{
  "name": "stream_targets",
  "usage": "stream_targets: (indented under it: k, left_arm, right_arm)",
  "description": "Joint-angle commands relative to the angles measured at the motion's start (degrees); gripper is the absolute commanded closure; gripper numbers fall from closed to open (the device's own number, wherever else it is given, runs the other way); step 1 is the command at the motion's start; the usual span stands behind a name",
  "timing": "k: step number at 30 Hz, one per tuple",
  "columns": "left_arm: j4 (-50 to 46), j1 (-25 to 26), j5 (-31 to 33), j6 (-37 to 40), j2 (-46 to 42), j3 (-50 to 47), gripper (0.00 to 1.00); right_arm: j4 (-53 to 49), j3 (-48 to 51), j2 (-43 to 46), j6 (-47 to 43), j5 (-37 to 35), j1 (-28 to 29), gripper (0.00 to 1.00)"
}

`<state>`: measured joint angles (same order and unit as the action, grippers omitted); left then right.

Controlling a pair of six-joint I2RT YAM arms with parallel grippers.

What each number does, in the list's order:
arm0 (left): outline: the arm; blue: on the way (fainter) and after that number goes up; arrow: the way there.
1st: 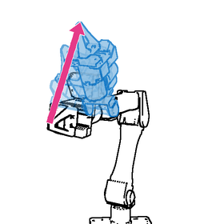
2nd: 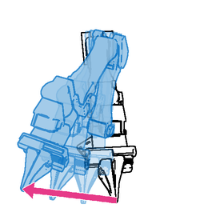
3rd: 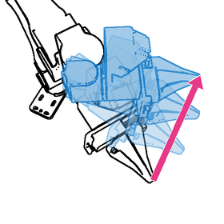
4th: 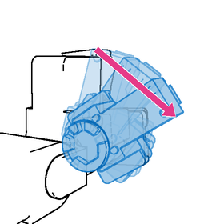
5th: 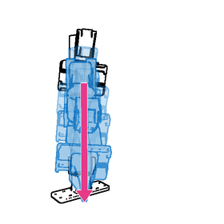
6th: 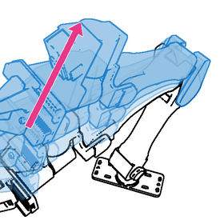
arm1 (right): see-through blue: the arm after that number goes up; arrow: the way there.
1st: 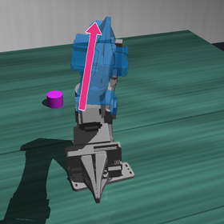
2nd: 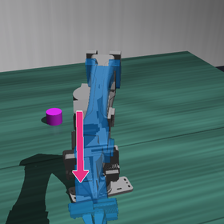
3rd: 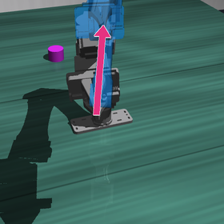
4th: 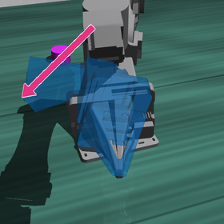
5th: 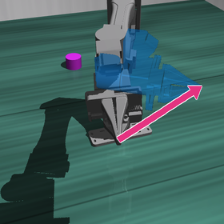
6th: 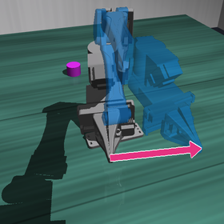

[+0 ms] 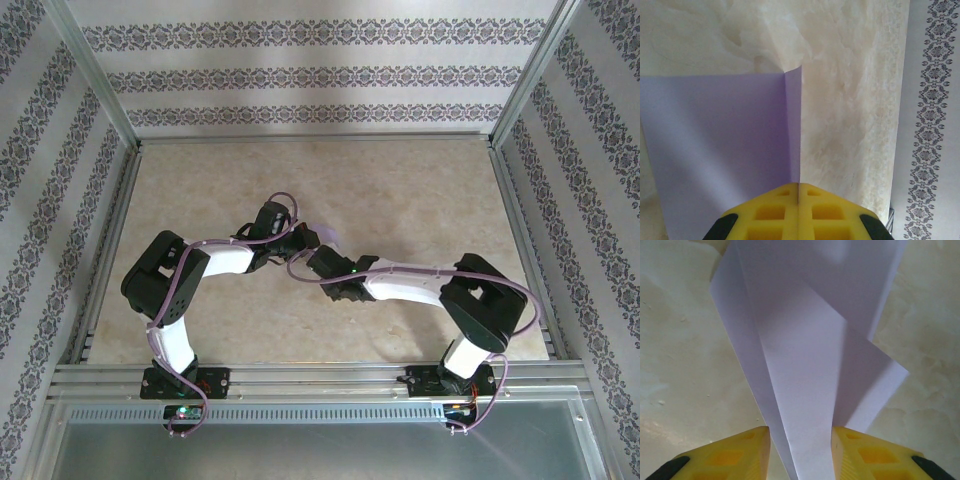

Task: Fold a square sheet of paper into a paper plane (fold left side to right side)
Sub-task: Fourth fold the wing at the center of the table.

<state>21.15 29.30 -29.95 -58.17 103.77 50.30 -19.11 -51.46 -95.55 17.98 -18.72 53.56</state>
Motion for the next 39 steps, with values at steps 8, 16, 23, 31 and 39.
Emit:
stream_targets:
  k: [8, 16, 23, 31, 39]
  left_arm:
    - [-1.4, 0.8, 0.3, 0.2, -1.9, 1.8, 0.96]
    - [-1.8, 0.7, 0.7, 0.4, -2.1, 1.4, 0.93]
    - [-5.1, -0.6, 2.5, 2.7, -6.2, -0.4, 0.68]
    - [-10.8, -8.1, 1.3, 5.6, -16.5, -5.4, 0.55]
    - [-23.7, -14.6, 1.1, 12.0, -27.2, -8.1, 0.52]
  right_arm:
    - [0.3, -1.6, -3.0, -0.4, -5.8, 1.9, 0.67]
    - [0.1, -1.4, -3.3, -0.2, -6.6, 2.1, 0.8]
    - [-0.3, -1.1, -3.6, -0.2, -6.3, 2.1, 0.98]
    - [-1.5, -2.3, -3.9, -1.0, -4.7, 2.1, 1.0]
    - [-2.1, -2.4, -1.4, -0.8, 5.9, -1.8, 1.0]
